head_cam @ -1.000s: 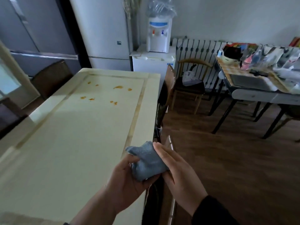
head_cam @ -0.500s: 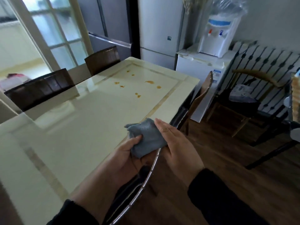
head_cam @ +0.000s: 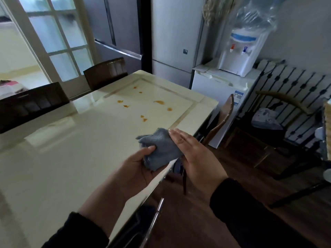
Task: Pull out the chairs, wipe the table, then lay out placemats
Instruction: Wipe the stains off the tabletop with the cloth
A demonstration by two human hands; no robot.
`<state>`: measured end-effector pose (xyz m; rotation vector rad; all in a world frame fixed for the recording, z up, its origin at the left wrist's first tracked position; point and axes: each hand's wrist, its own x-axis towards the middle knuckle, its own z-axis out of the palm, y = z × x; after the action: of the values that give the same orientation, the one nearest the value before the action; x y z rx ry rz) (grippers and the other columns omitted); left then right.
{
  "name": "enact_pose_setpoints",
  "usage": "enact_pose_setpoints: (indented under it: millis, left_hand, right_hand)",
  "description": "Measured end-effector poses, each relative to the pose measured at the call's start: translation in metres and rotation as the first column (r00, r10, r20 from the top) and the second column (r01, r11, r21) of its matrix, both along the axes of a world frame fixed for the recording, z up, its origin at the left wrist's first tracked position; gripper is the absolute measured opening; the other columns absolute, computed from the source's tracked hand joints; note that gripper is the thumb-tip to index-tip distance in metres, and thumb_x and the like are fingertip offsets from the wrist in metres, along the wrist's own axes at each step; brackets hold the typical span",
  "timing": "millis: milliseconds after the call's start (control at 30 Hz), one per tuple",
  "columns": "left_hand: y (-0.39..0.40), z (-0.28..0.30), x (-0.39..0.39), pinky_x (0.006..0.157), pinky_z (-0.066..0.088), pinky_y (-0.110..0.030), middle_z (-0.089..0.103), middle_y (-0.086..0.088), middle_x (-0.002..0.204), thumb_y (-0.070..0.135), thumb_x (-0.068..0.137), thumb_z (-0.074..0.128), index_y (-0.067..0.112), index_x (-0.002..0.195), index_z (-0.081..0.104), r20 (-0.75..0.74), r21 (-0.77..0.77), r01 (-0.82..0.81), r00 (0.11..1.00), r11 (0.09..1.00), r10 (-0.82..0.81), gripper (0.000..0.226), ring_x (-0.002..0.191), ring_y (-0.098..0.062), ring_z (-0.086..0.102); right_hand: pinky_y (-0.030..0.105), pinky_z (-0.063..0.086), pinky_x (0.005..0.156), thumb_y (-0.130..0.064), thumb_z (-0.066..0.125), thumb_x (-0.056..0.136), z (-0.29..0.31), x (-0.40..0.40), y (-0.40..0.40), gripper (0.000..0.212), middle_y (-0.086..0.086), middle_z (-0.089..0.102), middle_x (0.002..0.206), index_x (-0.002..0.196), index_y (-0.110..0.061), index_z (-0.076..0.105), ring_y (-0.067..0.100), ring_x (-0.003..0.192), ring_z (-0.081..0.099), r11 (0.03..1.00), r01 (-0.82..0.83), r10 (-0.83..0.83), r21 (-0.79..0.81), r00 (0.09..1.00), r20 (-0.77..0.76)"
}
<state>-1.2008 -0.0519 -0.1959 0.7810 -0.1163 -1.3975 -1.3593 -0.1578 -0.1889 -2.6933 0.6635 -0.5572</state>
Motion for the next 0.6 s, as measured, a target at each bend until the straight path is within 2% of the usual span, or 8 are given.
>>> enact_pose_setpoints:
  millis: [100,233,400,500,600]
  left_hand:
    - [-0.029,0.0,0.01,0.074,0.062,-0.038,0.072,-0.019,0.112,0.007,0.086,0.053,0.002,0.121,0.063,-0.011,0.027,-0.003,1.0,1.0,0.003,0.036,0.089,-0.027,0.075]
    - [-0.063,-0.01,0.031,0.071,0.062,-0.039,0.07,-0.019,0.117,0.003,0.087,0.055,0.005,0.134,0.055,0.014,0.077,-0.057,0.998,0.995,0.056,0.048,0.088,-0.027,0.074]
    - [-0.11,-0.033,0.049,0.079,0.062,-0.04,0.064,-0.026,0.126,0.0,0.085,0.054,0.002,0.139,0.05,0.015,0.126,-0.14,0.99,0.982,0.14,0.054,0.094,-0.032,0.071]
    - [-0.142,-0.045,0.055,0.078,0.062,-0.039,0.066,-0.024,0.121,0.0,0.082,0.054,0.002,0.135,0.052,0.002,0.155,-0.216,0.976,0.964,0.219,0.054,0.092,-0.03,0.071]
    - [-0.175,-0.049,0.057,0.076,0.062,-0.038,0.068,-0.021,0.117,0.002,0.081,0.053,0.004,0.132,0.055,-0.004,0.166,-0.296,0.954,0.941,0.3,0.051,0.087,-0.027,0.073]
  right_hand:
    - [0.026,0.029,0.117,-0.007,0.055,0.095,0.0,0.011,-0.03,0.071,-0.001,0.034,0.16,0.158,-0.024,0.025,0.016,0.144,0.036,0.998,0.005,-0.006,-0.069,1.0,-0.013]
    - [0.031,0.021,0.12,-0.004,0.057,0.092,-0.011,0.038,-0.082,0.069,0.006,0.041,0.156,0.155,-0.015,0.031,0.025,0.143,0.038,0.983,-0.103,0.096,-0.155,0.994,-0.052]
    - [0.025,0.02,0.119,0.002,0.063,0.085,-0.038,0.077,-0.145,0.079,0.005,0.041,0.155,0.155,-0.015,0.03,0.019,0.143,0.035,0.967,-0.25,0.249,-0.057,0.968,-0.019]
    - [0.028,0.025,0.12,0.004,0.059,0.082,-0.05,0.099,-0.186,0.083,0.005,0.037,0.158,0.156,-0.016,0.028,0.018,0.145,0.031,0.92,-0.39,0.39,-0.026,0.921,-0.013]
    - [0.029,0.021,0.122,0.01,0.053,0.082,-0.06,0.12,-0.232,0.082,0.008,0.033,0.16,0.156,-0.017,0.029,0.022,0.148,0.027,0.858,-0.511,0.51,-0.056,0.86,-0.034]
